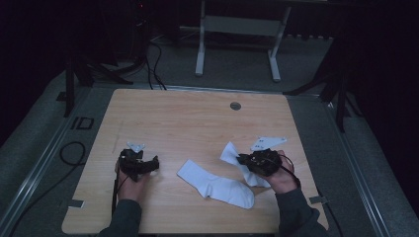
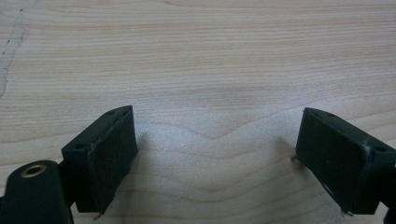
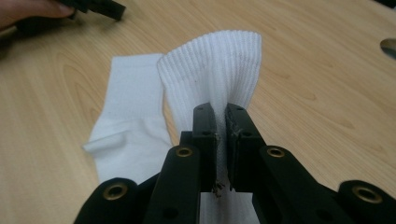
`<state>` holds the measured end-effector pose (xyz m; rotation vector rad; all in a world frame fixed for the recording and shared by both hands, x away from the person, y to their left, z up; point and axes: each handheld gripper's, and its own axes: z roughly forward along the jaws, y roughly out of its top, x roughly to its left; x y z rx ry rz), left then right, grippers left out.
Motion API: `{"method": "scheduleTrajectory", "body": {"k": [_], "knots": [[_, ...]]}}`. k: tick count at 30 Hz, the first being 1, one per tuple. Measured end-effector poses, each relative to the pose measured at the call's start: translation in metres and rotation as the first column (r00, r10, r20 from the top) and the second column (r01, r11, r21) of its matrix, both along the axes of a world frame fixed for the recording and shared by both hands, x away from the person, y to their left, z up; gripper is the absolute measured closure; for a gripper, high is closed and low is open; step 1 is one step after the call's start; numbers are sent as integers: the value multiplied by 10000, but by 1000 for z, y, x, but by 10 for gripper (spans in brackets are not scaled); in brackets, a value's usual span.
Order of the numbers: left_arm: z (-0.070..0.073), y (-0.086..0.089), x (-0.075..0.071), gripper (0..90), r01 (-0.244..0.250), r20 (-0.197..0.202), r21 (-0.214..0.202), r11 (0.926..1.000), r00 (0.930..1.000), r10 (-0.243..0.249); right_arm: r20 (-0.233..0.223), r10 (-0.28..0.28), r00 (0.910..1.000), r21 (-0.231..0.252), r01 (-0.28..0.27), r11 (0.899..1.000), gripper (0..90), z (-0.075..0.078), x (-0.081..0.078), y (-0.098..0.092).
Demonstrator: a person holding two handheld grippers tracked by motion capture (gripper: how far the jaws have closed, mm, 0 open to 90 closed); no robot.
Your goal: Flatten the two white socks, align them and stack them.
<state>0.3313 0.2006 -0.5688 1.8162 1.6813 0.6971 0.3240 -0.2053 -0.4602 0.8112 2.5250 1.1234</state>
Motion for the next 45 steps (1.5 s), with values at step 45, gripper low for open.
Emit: {"method": "scheduleTrajectory", "body": {"k": [45], "knots": [[0, -1, 0, 123, 16, -15, 8, 10000, 10000, -16, 55, 168, 9998, 1163, -173, 9931, 831, -4, -34, 63]]}}
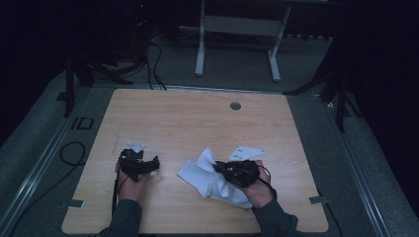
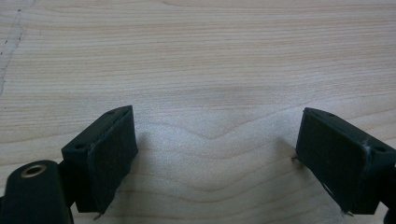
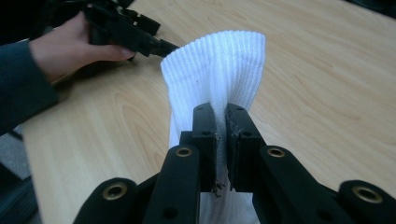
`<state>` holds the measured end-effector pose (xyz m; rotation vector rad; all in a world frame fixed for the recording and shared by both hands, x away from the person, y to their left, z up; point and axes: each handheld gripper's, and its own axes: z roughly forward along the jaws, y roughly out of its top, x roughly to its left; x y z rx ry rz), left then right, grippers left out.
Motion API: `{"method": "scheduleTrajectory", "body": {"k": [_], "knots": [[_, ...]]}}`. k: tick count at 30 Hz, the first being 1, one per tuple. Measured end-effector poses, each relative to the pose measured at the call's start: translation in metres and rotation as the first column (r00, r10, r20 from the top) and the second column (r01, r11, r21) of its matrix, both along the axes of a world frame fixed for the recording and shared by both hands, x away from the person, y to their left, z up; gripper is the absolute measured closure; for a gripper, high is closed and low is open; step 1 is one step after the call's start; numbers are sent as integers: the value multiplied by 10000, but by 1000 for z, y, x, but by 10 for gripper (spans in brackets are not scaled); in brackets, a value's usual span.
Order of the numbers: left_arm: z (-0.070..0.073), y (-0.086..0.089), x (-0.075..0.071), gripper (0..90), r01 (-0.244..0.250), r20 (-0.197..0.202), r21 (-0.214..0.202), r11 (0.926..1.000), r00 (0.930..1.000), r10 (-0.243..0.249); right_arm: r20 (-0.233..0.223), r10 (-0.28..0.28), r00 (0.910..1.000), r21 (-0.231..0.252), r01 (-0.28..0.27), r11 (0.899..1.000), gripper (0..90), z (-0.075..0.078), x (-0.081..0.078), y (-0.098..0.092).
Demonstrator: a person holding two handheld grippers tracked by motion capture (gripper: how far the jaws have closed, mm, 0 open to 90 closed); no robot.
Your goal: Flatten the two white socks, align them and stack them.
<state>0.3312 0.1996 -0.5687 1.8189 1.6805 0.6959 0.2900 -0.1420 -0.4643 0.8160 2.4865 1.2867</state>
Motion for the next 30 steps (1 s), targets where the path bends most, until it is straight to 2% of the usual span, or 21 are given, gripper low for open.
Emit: {"method": "scheduleTrajectory", "body": {"k": [3, 4, 6, 9, 15, 18, 27, 30], "knots": [[0, 0, 0, 123, 0, -2, 2, 10000, 10000, 0, -64, -102, 9999, -91, 101, 9999, 831, -8, 1, 7], [0, 0, 0, 123, -1, -1, 0, 10000, 10000, 1, -65, -163, 9998, -302, 161, 9994, 831, -15, 2, 15], [0, 0, 0, 123, -2, 3, 0, 10000, 10000, 2, -103, -165, 9998, -353, 161, 9992, 831, -19, 2, 18], [0, 0, 0, 123, -2, 8, -1, 10000, 10000, 2, -303, -81, 9995, -719, 59, 9974, 831, -34, 8, 34], [0, 0, 0, 123, 1, 13, -2, 10000, 10000, -1, -479, -150, 9987, -825, 110, 9965, 831, -45, 17, 53], [0, 0, 0, 123, 1, -1, -2, 10000, 10000, -1, -714, -251, 9971, -923, 185, 9956, 831, -54, 22, 61], [0, 0, 0, 122, 5, 0, 7, 10000, 10000, -5, -1371, -305, 9901, -1720, 65, 9851, 825, -81, 32, 72], [0, 0, 0, 122, 6, 1, 7, 10000, 10000, -6, -1536, -210, 9879, -1698, -54, 9855, 823, -85, 34, 72]]}}
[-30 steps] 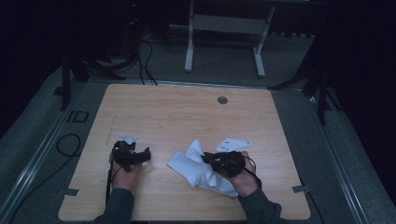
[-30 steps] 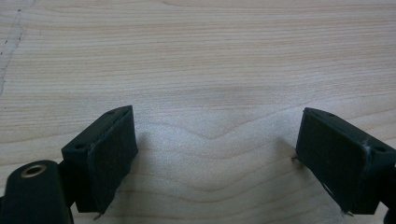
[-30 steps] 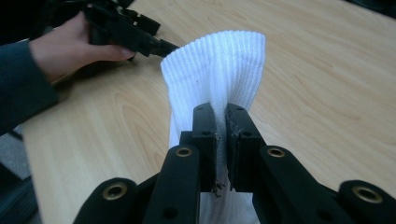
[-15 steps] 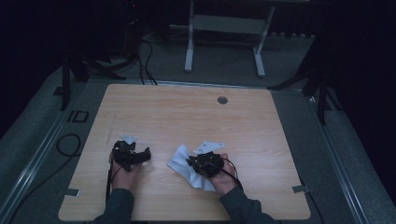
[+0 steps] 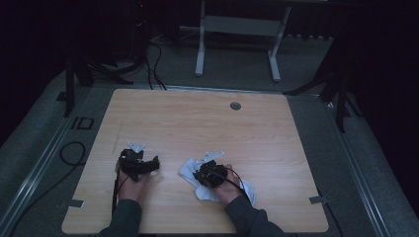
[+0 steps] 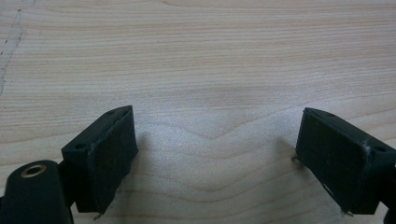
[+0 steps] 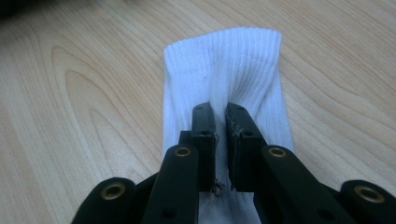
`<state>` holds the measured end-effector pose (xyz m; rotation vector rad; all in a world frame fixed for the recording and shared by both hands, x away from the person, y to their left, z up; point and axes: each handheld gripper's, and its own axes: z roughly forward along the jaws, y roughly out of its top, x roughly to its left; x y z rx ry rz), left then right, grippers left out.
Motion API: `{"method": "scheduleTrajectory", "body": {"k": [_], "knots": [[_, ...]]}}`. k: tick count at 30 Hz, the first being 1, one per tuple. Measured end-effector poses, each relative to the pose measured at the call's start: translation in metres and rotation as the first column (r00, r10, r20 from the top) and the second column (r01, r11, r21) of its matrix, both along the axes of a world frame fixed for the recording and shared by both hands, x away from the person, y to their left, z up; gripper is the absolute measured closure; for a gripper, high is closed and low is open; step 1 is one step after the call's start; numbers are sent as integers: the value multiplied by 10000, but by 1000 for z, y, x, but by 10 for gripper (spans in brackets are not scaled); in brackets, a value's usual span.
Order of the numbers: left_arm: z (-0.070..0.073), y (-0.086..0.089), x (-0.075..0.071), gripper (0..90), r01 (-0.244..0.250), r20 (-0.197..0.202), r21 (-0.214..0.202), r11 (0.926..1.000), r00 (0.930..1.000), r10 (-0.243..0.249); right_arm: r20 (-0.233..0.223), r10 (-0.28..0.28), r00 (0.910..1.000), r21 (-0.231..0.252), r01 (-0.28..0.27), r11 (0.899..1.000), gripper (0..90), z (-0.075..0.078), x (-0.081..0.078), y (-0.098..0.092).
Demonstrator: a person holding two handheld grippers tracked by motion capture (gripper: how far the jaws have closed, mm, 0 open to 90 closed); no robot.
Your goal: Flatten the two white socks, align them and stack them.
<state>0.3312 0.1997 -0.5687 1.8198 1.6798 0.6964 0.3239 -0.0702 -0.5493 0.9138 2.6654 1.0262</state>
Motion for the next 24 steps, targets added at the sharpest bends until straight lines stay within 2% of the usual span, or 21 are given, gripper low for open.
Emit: {"method": "scheduleTrajectory", "body": {"k": [5, 6, 10, 12, 13, 14, 15, 16, 18, 24], "knots": [[0, 0, 0, 123, -11, 13, -11, 10000, 10000, 11, -185, 305, 9994, -67, -306, 9995, 824, 0, 4, -1], [0, 0, 0, 123, -9, 13, -9, 10000, 10000, 9, -152, 631, 9979, -207, -634, 9978, 823, 1, 5, 0], [0, 0, 0, 123, -26, 14, -9, 10000, 10000, 26, -344, 1186, 9923, -329, -1197, 9923, 821, 2, 11, -1], [0, 0, 0, 123, -24, 10, -5, 10000, 10000, 24, -595, 1223, 9907, -214, -1238, 9921, 786, 3, 14, -2], [0, 0, 0, 123, -23, 12, -6, 10000, 10000, 23, -637, 1313, 9893, -135, -1324, 9911, 721, 3, 14, -2], [0, 0, 0, 123, -23, 12, -6, 10000, 10000, 23, -637, 1313, 9893, -135, -1324, 9911, 721, 3, 14, -2], [0, 0, 0, 123, -27, 9, -5, 10000, 10000, 27, -454, 1350, 9898, -202, -1361, 9905, 608, 5, 11, -1], [0, 0, 0, 123, -27, 10, -6, 10000, 10000, 27, -282, 1335, 9906, -289, -1343, 9905, 579, 5, 9, -1], [0, 0, 0, 123, -20, 2, 2, 10000, 10000, 20, 1, 1249, 9922, -401, -1248, 9914, 550, 8, 6, -1], [1, -4, -4, 152, -255, 39, 3, 9997, 9997, 255, 660, 747, 9950, 253, -765, 9967, 530, 29, -3, -13]]}}
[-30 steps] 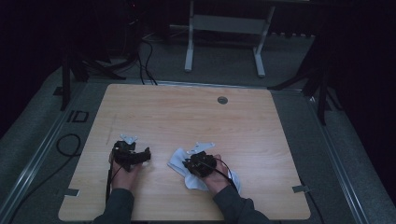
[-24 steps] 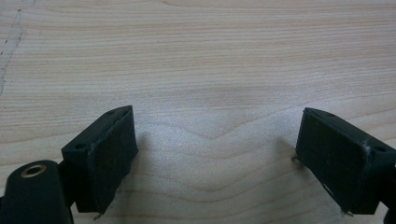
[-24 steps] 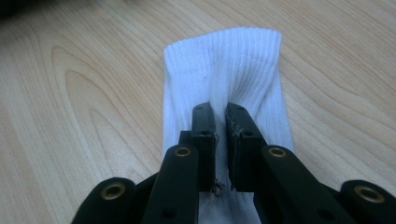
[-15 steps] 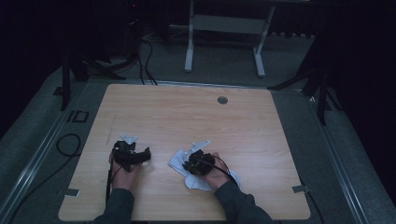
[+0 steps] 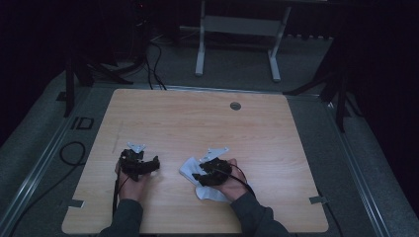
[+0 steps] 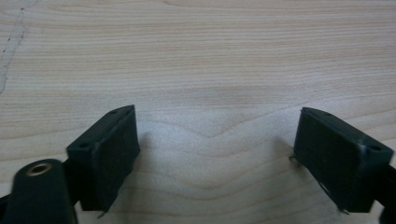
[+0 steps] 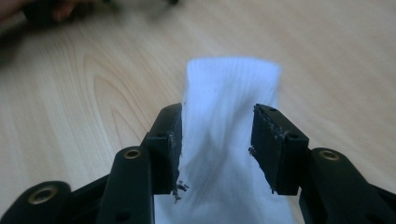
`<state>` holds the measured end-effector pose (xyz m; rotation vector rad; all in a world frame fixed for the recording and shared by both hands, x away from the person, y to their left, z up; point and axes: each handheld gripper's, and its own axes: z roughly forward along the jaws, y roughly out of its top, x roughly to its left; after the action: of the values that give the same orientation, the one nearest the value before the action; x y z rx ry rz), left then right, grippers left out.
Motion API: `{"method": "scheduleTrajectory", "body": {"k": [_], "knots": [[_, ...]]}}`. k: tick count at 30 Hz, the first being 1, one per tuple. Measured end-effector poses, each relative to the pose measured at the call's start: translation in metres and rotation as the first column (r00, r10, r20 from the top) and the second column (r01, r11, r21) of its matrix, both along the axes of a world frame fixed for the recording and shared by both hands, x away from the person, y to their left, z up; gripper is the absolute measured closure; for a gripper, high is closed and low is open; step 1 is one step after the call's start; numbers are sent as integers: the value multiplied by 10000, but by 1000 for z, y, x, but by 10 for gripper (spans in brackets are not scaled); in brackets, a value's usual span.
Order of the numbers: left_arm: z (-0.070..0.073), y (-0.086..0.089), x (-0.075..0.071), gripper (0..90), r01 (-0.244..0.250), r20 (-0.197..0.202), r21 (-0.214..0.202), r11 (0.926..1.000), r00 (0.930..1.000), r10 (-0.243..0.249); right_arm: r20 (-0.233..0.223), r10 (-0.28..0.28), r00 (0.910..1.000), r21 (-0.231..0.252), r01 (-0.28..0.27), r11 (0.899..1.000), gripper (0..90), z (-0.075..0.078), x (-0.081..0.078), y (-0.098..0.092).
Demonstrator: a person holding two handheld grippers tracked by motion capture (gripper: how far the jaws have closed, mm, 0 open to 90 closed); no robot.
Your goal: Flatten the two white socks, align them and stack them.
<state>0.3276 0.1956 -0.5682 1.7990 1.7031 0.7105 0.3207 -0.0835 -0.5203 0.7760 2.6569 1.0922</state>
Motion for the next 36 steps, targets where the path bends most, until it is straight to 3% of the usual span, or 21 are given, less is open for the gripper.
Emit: {"method": "scheduleTrajectory", "body": {"k": [3, 5, 8, 9, 11, 12, 13, 14, 17, 18, 20, 23, 24, 27, 30, 31, 34, 35, 36], "knots": [[3, -4, -5, 246, 98, -82, 2, 10000, 9999, -98, 162, -258, 9995, 281, 253, 9993, 530, 10, -6, -11], [8, -8, -10, 457, 371, -198, -64, 9993, 9991, -372, 270, -370, 9990, 339, 360, 9988, 531, 14, -10, -19], [9, -12, -12, 646, 752, -230, -359, 9965, 9968, -761, 301, -584, 9978, 403, 571, 9976, 532, 17, -17, -31], [11, -15, -13, 688, 1107, -123, -677, 9915, 9937, -1118, 326, -630, 9975, 399, 617, 9973, 533, 17, -19, -34], [13, -18, -14, 784, 1303, -16, -658, 9893, 9914, -1307, 339, -809, 9961, 341, 797, 9962, 534, 17, -22, -40], [17, -25, -17, 837, 1795, 262, -754, 9809, 9837, -1780, 359, -869, 9956, 309, 858, 9958, 535, 16, -24, -44], [17, -25, -17, 872, 1795, 262, -754, 9809, 9837, -1780, 344, -913, 9952, 316, 902, 9954, 535, 16, -25, -47], [22, -32, -20, 894, 2271, 558, -862, 9701, 9732, -2229, 334, -980, 9946, 294, 970, 9948, 536, 15, -26, -51], [28, -45, -23, 896, 3027, 995, -804, 9497, 9504, -2946, 329, -1035, 9941, 207, 1029, 9945, 539, 14, -28, -59], [29, -50, -24, 896, 3341, 1053, -834, 9389, 9398, -3251, 343, -1059, 9938, 184, 1053, 9943, 539, 13, -30, -62], [29, -58, -24, 897, 3708, 1121, -826, 9250, 9258, -3611, 269, -1125, 9933, 157, 1121, 9936, 540, 12, -33, -67], [27, -73, -24, 897, 4265, 1057, -741, 9015, 9022, -4181, 274, -1227, 9921, 32, 1227, 9924, 544, 9, -37, -77], [26, -76, -24, 896, 4355, 1033, -739, 8971, 8981, -4275, 274, -1294, 9912, 11, 1295, 9916, 546, 8, -39, -81], [22, -85, -23, 896, 4792, 772, -901, 8731, 8773, -4736, 193, -1475, 9889, 80, 1474, 9890, 559, 5, -41, -89], [17, -95, -21, 896, 4979, 528, -857, 8630, 8672, -4951, -9, -1461, 9893, -15, 1461, 9893, 604, 1, -45, -94], [15, -97, -21, 896, 5003, 443, -731, 8628, 8658, -4984, -58, -1419, 9899, -98, 1419, 9898, 620, -1, -47, -95], [11, -100, -20, 896, 5021, 289, -635, 8625, 8648, -5013, -227, -1298, 9913, -355, 1289, 9910, 670, -7, -51, -95], [11, -100, -19, 896, 4966, 288, -690, 8653, 8679, -4958, -394, -1091, 9932, -751, 1059, 9915, 705, -16, -54, -94], [11, -100, -19, 896, 4966, 288, -690, 8653, 8679, -4958, -394, -1091, 9932, -751, 1059, 9915, 705, -16, -54, -94]]}}
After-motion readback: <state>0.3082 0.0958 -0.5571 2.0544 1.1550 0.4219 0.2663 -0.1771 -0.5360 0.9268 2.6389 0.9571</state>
